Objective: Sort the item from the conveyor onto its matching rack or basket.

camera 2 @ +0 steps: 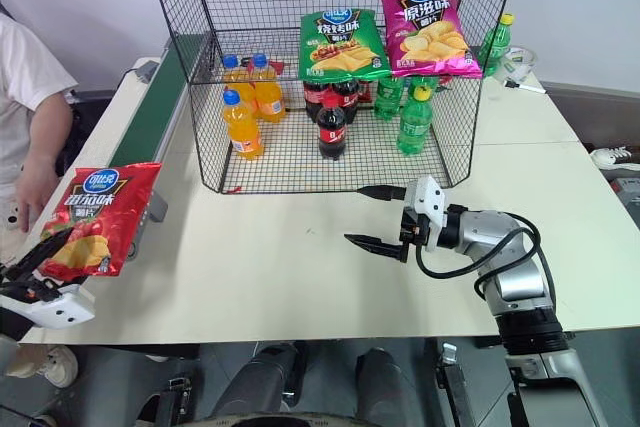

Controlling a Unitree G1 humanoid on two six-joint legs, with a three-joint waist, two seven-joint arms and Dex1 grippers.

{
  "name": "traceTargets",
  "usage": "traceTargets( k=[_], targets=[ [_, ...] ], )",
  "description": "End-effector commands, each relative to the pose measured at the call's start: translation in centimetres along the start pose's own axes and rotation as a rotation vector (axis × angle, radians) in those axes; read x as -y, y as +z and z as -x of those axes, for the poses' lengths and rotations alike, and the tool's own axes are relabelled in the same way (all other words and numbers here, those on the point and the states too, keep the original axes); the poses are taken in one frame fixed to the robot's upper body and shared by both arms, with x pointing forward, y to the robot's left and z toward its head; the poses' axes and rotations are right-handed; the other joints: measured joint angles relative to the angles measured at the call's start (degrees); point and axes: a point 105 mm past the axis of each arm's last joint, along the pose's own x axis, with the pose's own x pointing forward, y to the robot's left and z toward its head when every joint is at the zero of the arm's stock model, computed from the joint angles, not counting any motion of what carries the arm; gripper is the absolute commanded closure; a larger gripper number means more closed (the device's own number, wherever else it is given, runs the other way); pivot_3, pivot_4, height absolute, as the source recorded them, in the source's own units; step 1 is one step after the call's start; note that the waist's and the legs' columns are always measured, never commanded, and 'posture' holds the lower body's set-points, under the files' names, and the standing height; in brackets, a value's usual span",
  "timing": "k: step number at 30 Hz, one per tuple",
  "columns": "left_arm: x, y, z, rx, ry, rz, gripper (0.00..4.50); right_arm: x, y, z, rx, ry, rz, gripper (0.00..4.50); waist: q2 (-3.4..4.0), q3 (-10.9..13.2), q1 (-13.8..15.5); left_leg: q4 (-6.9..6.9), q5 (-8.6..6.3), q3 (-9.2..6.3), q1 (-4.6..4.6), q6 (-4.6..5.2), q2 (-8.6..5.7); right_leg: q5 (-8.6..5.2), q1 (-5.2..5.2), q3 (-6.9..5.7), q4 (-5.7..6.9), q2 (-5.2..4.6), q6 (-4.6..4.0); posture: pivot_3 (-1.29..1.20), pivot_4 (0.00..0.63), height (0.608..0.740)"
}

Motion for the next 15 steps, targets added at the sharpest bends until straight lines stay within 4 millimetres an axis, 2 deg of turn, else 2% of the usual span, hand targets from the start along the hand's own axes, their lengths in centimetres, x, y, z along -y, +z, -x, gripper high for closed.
traceTargets(
  k=[1, 4, 5, 7, 12, 15],
  targets=[
    [-0.83, 0.15, -0.50, 0.017, 0.027, -0.018, 1.26, 0.13, 1.03, 0.05, 0.023, -0.005, 0.054, 0.00, 0.00, 0.00, 0.00, 0.00, 0.00, 0.00, 0.00, 0.00, 0.00, 0.00, 0.00, 0.00, 0.00, 0.00, 0.00, 0.00, 0.150, 0.740],
    [-0.81, 0.11, -0.77, 0.014, 0.034, -0.004, 1.26, 0.29, 1.08, 0.24, 0.020, -0.011, 0.059, 0.00, 0.00, 0.00, 0.01, 0.00, 0.00, 0.00, 0.01, 0.00, 0.00, 0.00, 0.01, 0.00, 0.01, 0.00, 0.01, 0.00, 0.150, 0.740],
    [-0.73, 0.14, -0.89, 0.014, 0.034, 0.003, 1.50, 0.35, 1.07, 0.31, 0.017, -0.013, 0.063, 0.00, 0.00, 0.00, 0.00, 0.00, 0.01, 0.00, 0.01, 0.01, 0.00, 0.00, 0.01, 0.00, 0.01, 0.01, 0.01, 0.00, 0.150, 0.740],
    [-0.63, 0.24, -1.06, 0.018, 0.033, 0.007, 2.12, 0.43, 1.08, 0.39, 0.014, -0.017, 0.067, 0.00, 0.00, 0.00, 0.00, 0.00, 0.03, 0.00, 0.02, 0.06, 0.00, 0.01, 0.01, 0.00, 0.01, 0.01, 0.01, 0.00, 0.150, 0.740],
    [-0.54, 0.36, -1.35, 0.018, 0.036, 0.026, 4.46, 0.60, 1.13, 0.55, 0.011, -0.027, 0.072, 0.00, 0.00, 0.00, 0.00, 0.00, 0.05, 0.00, 0.02, 0.08, 0.00, 0.01, 0.01, 0.00, 0.02, 0.01, 0.03, 0.00, 0.150, 0.740],
    [-0.77, 0.35, -1.44, 0.018, 0.049, 0.023, 4.46, 0.65, 1.15, 0.65, 0.008, -0.032, 0.073, 0.00, 0.00, 0.00, 0.01, 0.00, 0.05, 0.00, 0.03, 0.08, 0.00, 0.02, 0.01, 0.00, 0.04, 0.01, 0.03, 0.00, 0.150, 0.740]
  ],
)
